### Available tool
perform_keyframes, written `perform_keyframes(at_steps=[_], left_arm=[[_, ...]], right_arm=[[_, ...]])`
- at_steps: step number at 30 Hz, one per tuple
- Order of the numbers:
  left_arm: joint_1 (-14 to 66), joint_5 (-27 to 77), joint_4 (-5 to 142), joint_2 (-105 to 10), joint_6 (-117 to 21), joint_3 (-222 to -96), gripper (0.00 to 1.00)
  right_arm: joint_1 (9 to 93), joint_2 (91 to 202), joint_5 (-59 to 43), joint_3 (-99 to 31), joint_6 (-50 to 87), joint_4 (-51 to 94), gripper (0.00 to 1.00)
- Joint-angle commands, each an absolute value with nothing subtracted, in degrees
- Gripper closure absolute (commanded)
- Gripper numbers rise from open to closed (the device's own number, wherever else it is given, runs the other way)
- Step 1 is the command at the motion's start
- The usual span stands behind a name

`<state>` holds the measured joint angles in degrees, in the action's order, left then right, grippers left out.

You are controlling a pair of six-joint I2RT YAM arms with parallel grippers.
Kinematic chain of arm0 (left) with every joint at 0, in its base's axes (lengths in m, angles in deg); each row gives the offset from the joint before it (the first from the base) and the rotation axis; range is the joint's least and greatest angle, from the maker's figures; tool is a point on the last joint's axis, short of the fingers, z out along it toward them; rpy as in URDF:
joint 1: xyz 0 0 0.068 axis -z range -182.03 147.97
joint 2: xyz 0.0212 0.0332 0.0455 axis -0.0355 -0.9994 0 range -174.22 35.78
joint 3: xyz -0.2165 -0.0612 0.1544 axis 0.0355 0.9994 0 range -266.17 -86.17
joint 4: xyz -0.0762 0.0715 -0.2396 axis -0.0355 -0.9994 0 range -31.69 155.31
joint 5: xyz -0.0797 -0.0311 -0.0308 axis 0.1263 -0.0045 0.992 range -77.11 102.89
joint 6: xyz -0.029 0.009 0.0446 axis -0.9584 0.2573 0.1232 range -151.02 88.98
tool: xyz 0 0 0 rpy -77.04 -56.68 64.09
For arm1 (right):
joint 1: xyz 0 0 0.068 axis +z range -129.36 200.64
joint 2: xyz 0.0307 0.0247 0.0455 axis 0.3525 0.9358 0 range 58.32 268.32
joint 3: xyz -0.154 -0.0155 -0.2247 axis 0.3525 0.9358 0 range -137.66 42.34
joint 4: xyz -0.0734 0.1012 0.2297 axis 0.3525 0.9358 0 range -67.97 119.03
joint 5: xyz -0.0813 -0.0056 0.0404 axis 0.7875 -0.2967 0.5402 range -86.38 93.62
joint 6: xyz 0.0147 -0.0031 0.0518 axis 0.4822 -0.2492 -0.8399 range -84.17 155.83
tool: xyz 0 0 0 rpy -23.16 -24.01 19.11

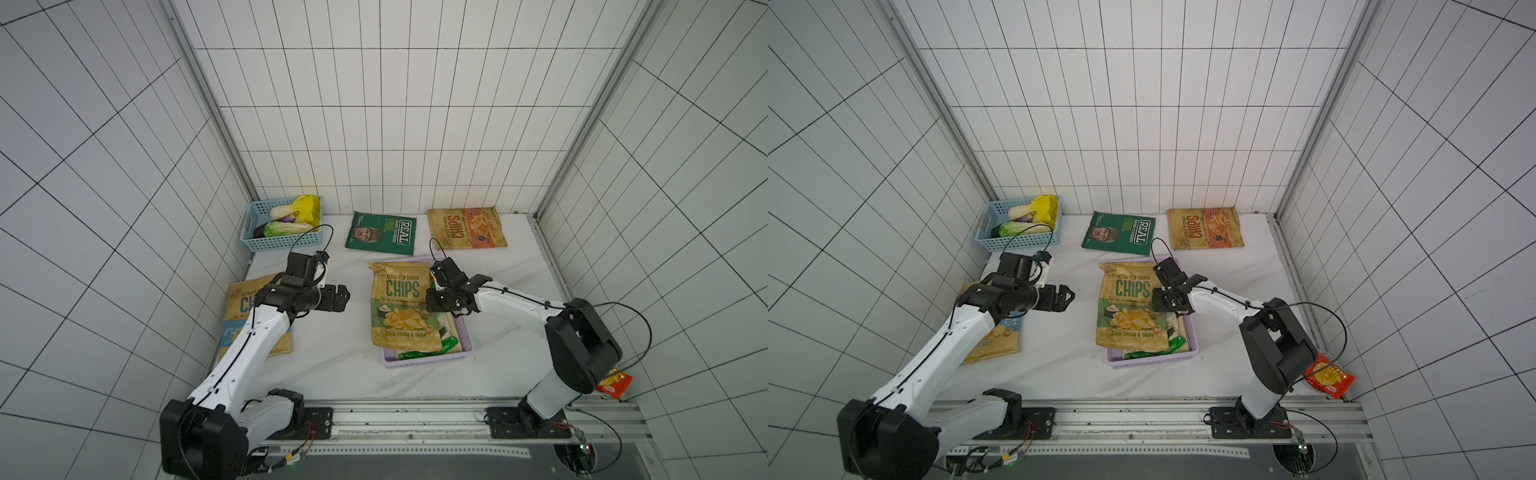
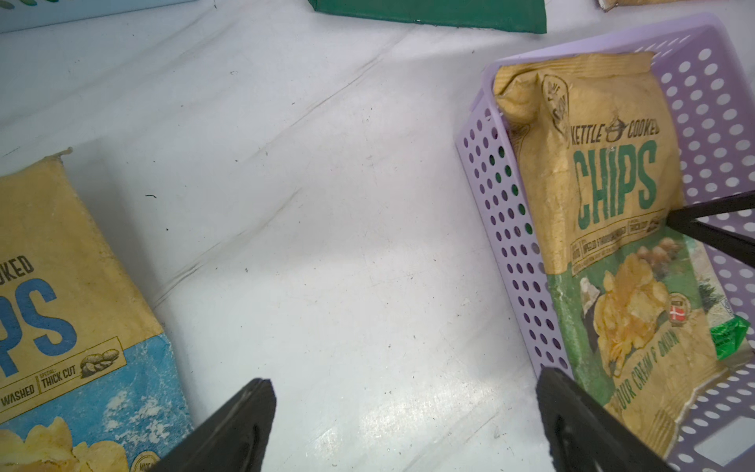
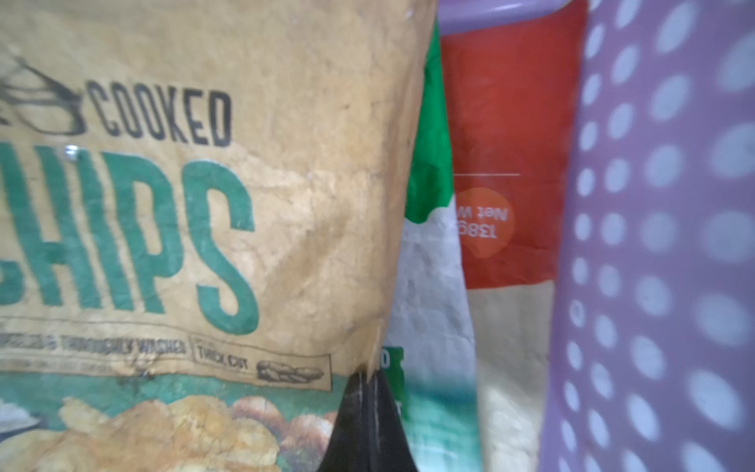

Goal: Put the potato chips into the basket
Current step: Place the potato chip in the basket.

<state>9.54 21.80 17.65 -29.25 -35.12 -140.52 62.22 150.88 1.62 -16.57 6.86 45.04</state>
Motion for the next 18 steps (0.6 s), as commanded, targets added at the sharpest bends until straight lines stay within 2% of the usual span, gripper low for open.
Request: perform_keyframes(at_steps=[1,13,15,18], left_arm=[[9.6,20.7,18.0,-29.5,-35.6,-141.5,0.02],[9.6,19.9,18.2,-28.9,-35.8,-141.4,0.02],[9.6,20.0,18.3,-28.9,-35.8,-141.3,0.02],[9.6,20.0,18.4,-29.2,-35.8,-141.2,0.02]], right_arm=[[61.5,146.7,6.8,-19.2,10.4,52.8,1.0],[60.0,144.5,10.2,-17.9,12.5,59.3,1.0],[60.0,144.0,9.8,-17.9,13.7,59.3,0.93],[60.2,144.5,7.0,-20.4,15.6,60.8,0.73]])
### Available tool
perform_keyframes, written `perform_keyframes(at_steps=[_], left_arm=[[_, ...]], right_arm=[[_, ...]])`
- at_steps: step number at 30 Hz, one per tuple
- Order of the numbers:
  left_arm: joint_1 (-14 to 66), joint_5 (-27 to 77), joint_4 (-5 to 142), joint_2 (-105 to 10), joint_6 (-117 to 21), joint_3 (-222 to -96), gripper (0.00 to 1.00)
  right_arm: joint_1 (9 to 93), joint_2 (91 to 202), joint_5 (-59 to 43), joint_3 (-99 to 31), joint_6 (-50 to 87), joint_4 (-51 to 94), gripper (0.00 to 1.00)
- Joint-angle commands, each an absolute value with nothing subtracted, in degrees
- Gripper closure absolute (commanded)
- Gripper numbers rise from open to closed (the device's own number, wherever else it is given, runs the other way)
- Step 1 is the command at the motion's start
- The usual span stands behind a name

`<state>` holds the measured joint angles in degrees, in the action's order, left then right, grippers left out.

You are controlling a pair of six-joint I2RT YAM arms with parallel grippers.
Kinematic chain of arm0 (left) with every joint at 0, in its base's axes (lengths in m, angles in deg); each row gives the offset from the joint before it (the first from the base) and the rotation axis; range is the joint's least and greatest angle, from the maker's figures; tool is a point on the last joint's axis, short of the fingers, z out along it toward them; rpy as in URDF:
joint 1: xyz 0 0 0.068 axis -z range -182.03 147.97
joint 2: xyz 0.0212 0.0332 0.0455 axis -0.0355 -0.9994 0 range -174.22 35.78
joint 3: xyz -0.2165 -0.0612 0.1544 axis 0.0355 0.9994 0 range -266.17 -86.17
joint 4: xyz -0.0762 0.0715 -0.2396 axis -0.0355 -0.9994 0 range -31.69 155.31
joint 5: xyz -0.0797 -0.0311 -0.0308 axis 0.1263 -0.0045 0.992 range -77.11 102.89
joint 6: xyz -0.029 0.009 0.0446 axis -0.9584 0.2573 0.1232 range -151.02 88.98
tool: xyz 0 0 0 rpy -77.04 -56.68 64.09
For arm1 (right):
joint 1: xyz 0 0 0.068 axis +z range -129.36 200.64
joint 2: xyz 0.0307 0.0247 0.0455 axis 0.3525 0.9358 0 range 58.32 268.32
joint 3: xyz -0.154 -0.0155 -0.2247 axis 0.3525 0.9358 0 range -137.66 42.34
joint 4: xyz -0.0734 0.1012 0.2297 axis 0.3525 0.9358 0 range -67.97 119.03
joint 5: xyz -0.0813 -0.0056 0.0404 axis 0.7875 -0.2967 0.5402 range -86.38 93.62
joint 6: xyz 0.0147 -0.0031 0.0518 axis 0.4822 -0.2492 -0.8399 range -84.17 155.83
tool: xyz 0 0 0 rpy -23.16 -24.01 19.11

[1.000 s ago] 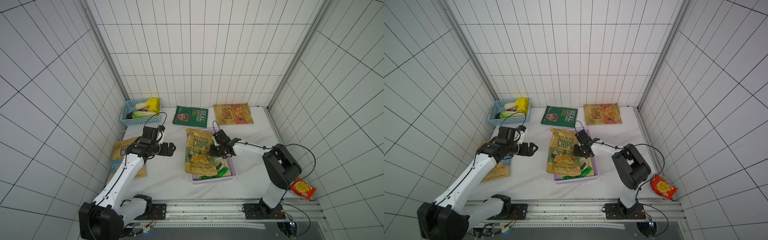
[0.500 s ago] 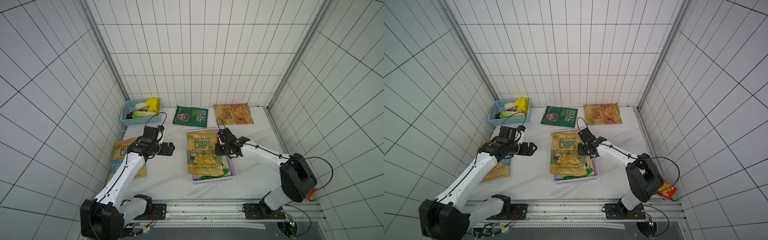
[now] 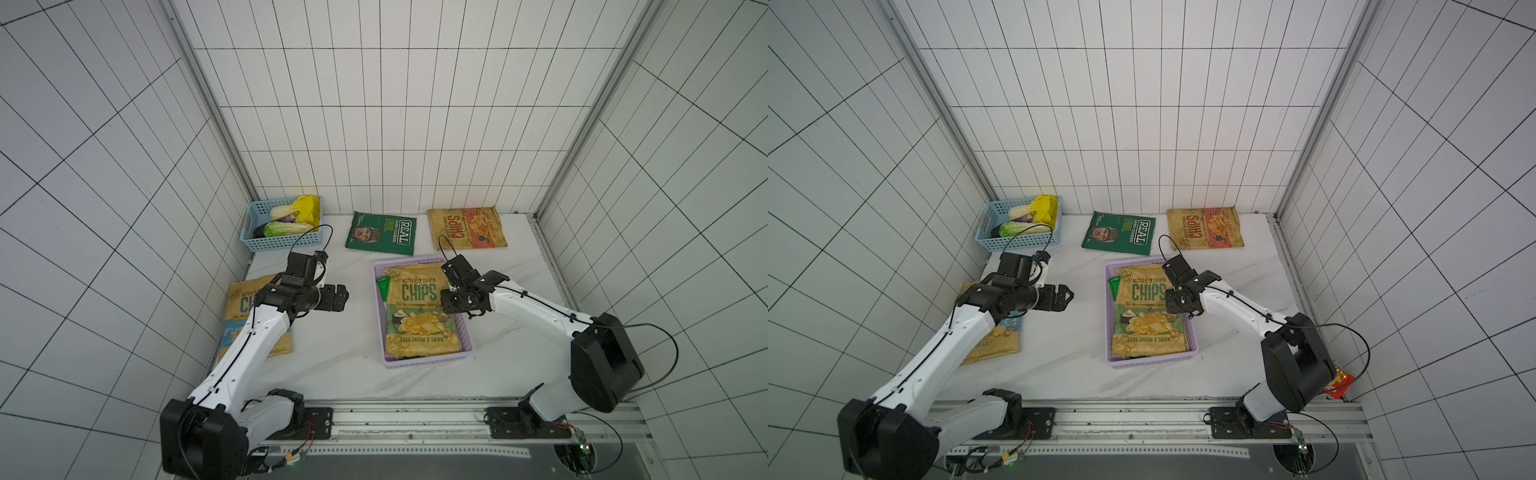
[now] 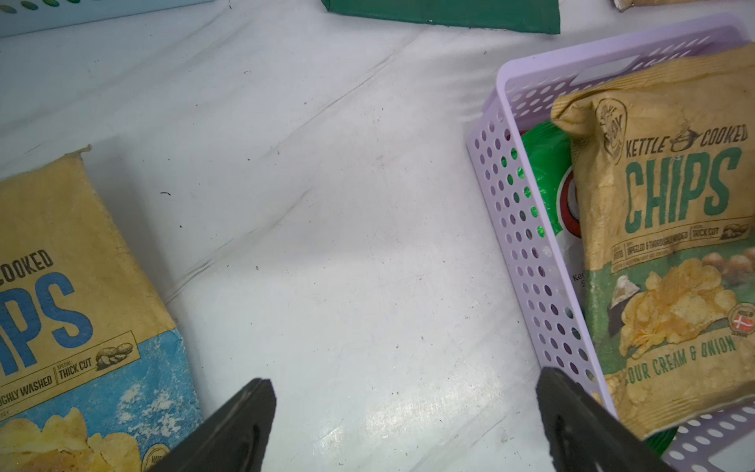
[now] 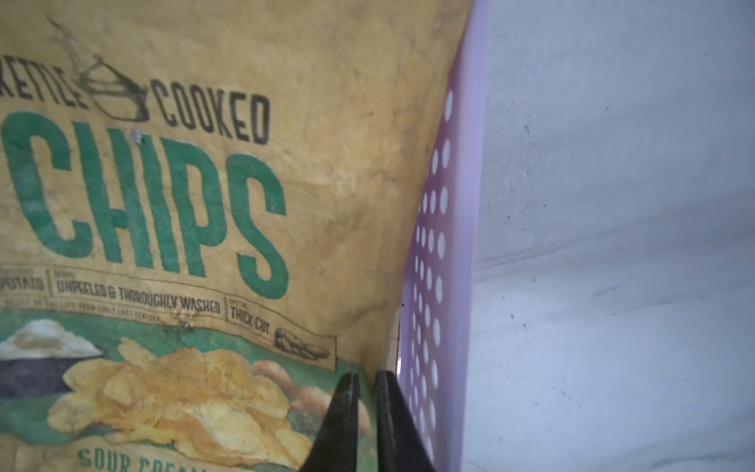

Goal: Put the potato chips into the basket
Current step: Place the potato chip in the basket.

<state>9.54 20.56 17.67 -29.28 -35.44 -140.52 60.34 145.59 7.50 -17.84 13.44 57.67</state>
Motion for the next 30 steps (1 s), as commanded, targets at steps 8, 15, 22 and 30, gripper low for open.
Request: perform_keyframes(at_steps=[8,15,22,30], left_arm=[[9.6,19.7,18.6,-29.3,-35.8,-141.0,0.02],[9.6,19.4,18.8,-29.5,-35.7,-140.8,0.02],[9.5,18.6,19.0,-29.5,-35.7,-140.7,0.02],[9.4,17.7,19.1,-28.8,-35.7,-140.7,0.02]], right_arm=[[61.4,144.0,4.5,-28.4,13.7,58.1,0.51],[60.0,156.7,5.1,-40.3,13.7,58.8,0.56],[59.5,167.1,4.1,-48.7,15.8,60.1,0.57],[60.4,175.6,1.9,-51.4,16.6,59.9,0.56]])
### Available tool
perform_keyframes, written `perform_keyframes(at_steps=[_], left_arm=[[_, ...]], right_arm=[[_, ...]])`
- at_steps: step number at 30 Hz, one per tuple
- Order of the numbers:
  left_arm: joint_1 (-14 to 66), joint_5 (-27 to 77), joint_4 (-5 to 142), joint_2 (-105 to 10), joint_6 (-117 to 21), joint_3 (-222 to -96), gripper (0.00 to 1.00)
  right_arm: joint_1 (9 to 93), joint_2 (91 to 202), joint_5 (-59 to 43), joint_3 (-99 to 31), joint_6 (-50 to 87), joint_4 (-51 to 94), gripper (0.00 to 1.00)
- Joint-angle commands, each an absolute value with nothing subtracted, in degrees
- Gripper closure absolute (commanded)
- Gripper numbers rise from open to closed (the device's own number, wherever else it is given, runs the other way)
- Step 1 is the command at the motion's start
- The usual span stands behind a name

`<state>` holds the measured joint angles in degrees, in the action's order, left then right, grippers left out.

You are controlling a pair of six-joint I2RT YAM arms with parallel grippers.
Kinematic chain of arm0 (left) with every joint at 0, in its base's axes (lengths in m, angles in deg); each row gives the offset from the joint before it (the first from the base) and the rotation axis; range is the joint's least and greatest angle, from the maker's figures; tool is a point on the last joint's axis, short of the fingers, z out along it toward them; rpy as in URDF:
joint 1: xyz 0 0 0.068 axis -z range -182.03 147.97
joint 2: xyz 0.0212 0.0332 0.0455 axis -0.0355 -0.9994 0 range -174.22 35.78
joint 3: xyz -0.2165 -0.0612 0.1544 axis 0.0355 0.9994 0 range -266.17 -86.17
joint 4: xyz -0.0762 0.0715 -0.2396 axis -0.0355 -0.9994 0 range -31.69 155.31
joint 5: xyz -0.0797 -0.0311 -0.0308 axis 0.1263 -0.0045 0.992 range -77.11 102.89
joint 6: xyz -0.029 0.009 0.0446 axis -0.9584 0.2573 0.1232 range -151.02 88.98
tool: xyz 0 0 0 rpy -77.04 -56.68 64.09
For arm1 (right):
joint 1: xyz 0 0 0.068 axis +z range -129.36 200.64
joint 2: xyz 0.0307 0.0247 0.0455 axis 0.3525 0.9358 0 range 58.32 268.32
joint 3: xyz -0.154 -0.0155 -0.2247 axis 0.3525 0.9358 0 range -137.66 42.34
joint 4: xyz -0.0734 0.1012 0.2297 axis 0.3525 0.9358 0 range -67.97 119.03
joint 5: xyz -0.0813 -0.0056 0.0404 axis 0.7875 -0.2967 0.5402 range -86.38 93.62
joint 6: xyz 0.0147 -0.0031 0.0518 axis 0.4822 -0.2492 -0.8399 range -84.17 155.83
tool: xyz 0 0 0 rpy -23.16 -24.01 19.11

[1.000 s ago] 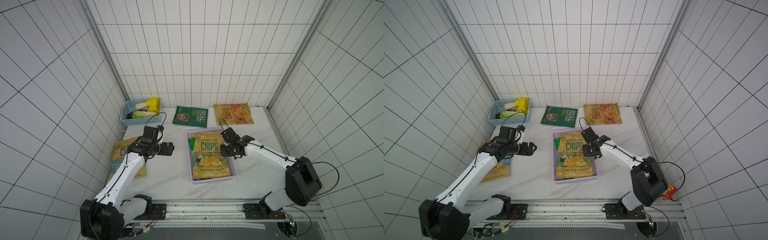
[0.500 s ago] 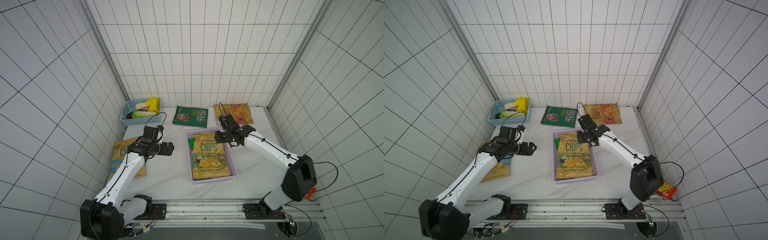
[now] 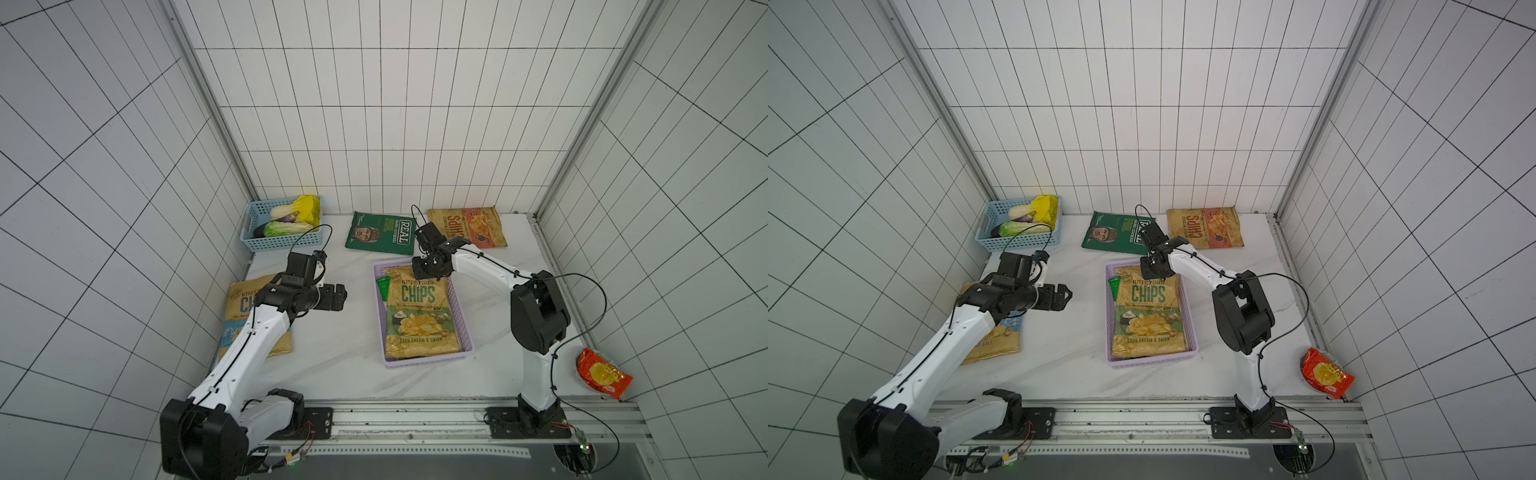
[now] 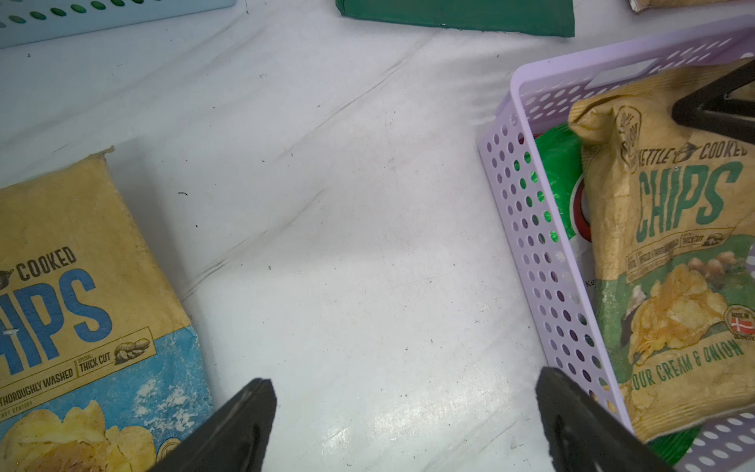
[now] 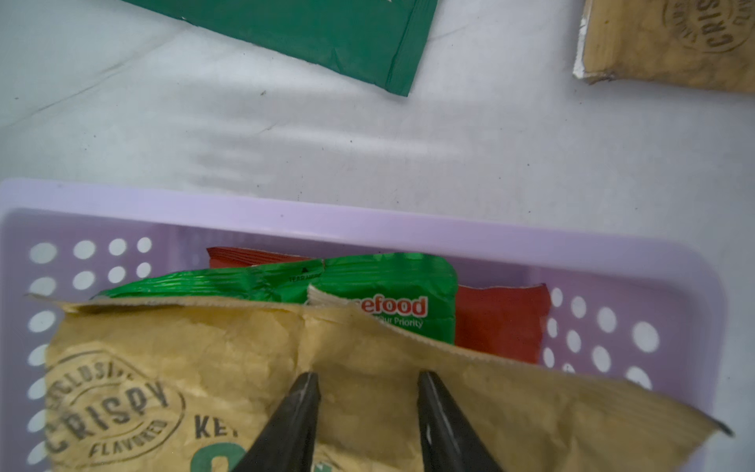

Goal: Put the potato chips into the basket
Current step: Place the potato chip in the basket.

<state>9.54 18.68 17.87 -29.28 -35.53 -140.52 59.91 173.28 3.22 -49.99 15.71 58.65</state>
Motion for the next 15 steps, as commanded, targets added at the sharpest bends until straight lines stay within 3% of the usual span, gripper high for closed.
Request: perform_keyframes(at_steps=[1,8,15], left_arm=[[9.4,17.7,19.1,-28.6,-35.7,-140.7,0.02],[9.1,17.6,19.2,-28.8,-35.7,-140.6,0.02],[9.0,17.5,19.3,-28.5,-35.7,-140.6,0.02]], right_arm=[[60.6,176.6,1.7,-51.5,16.6,59.7,0.56],[62.6,179.7,0.1,-52.1,17.6,58.9,0.54],[63.7,170.4,3.2,-48.8,17.4,58.9,0.54]])
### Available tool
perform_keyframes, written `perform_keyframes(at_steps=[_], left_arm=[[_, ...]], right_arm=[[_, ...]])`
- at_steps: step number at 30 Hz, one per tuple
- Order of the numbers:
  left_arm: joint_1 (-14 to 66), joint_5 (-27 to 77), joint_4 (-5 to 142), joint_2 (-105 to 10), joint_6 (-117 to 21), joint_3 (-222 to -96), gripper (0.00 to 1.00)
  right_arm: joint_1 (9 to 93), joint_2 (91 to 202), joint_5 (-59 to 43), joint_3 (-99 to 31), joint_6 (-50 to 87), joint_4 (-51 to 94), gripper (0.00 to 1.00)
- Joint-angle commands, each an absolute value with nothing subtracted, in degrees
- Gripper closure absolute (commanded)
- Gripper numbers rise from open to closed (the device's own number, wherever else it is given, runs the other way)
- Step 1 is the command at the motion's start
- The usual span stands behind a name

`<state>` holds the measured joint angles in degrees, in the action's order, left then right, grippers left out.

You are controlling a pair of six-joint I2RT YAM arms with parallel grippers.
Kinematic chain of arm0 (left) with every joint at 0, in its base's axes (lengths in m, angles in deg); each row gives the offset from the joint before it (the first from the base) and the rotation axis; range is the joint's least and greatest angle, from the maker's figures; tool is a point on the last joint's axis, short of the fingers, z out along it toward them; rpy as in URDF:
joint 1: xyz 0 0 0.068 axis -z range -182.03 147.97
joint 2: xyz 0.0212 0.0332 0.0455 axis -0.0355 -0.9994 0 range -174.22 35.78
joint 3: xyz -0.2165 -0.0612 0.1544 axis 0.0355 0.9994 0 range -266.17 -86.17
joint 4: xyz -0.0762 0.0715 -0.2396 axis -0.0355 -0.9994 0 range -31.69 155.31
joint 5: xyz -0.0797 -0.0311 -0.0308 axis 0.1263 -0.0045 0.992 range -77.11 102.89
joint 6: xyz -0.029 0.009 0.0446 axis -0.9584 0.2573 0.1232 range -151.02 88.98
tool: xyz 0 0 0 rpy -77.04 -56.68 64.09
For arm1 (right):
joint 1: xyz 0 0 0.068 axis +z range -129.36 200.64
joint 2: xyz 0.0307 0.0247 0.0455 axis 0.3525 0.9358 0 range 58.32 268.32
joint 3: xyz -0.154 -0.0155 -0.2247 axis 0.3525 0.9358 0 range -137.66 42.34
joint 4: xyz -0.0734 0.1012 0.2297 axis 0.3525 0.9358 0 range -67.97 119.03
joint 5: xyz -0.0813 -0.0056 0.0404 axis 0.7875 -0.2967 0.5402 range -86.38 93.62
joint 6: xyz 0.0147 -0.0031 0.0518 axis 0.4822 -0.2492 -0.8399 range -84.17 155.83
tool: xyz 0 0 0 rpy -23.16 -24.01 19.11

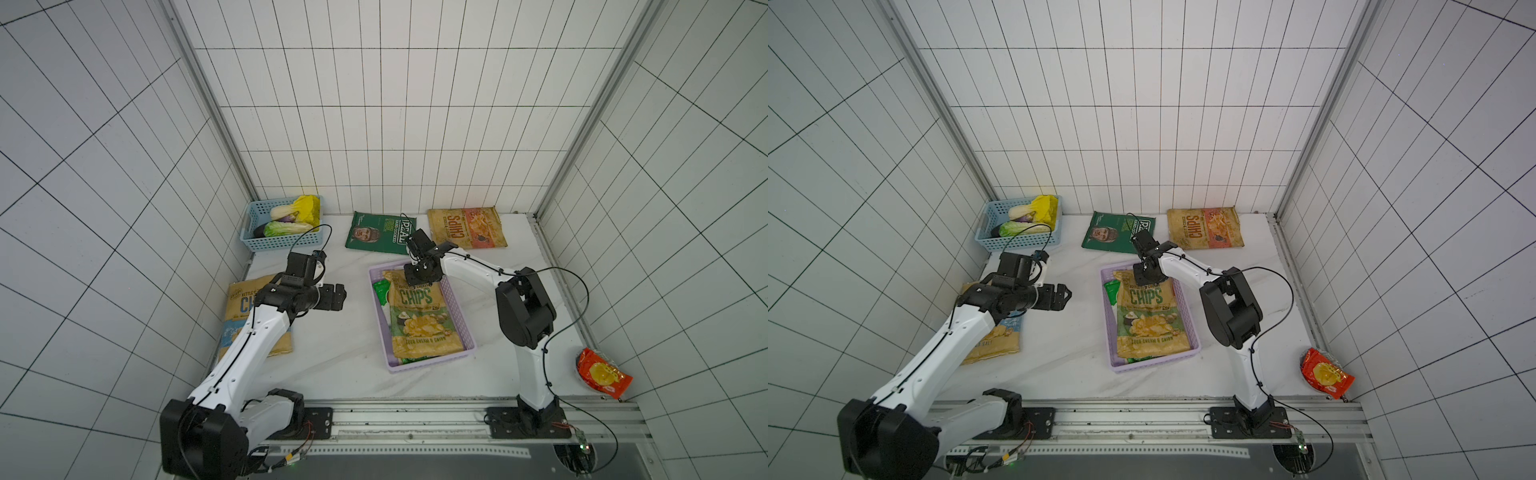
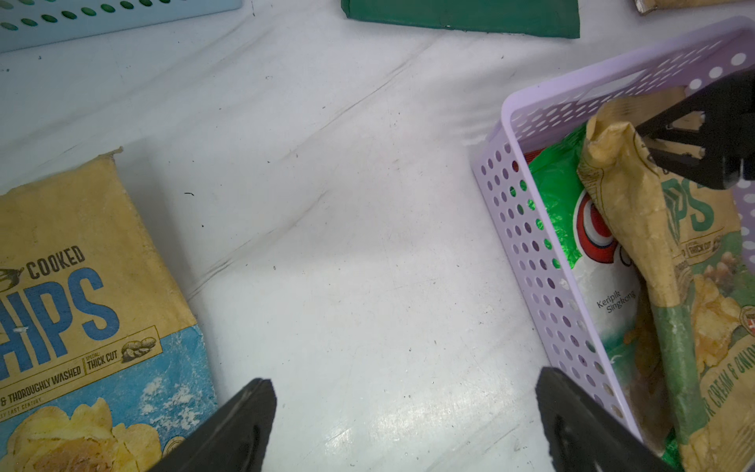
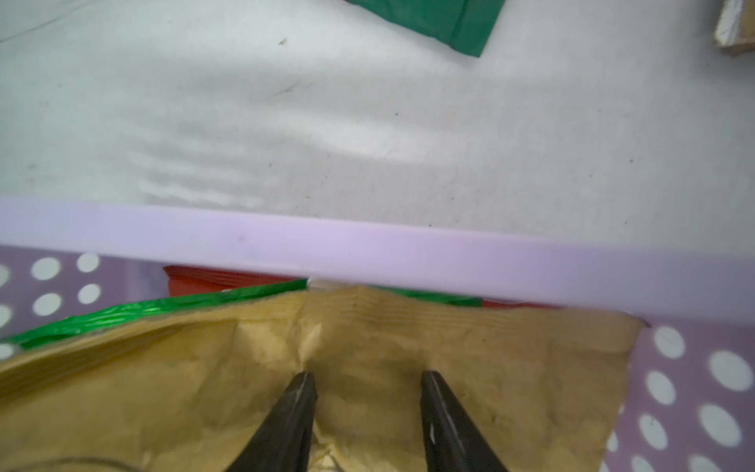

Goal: Put the potato chips into the basket
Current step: Place the potato chip in the basket.

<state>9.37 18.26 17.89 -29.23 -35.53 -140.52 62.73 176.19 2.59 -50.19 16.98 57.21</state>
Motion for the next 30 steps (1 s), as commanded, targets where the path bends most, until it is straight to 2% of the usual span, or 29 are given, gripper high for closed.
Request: perform_keyframes(at_steps=[1,6,11,19,30], left_arm=[[9.1,17.6,19.3,-28.5,-35.7,-140.6,0.02],[9.1,17.4,19.3,-28.5,-35.8,-140.7,0.02],[9.0,16.9,19.4,-28.3,-35.8,-140.7,0.02],[9.0,16.2,19.5,-28.0,-35.8,-140.6,0.02],[9.0,15.6,19.6,-27.6,-35.8,-140.7,0.02]], right_arm=[[63.7,168.5,3.3,-48.6,17.2,58.9,0.54],[64.5,162.7,-1.6,-49.1,14.6,58.5,0.57],[67.0,165.7,-3.7,-50.9,13.1,59.2,0.58],[69.4,173.0,-1.9,-54.7,13.1,59.2,0.8],[71.6,179.8,-0.3,-55.4,13.4,60.5,0.78]])
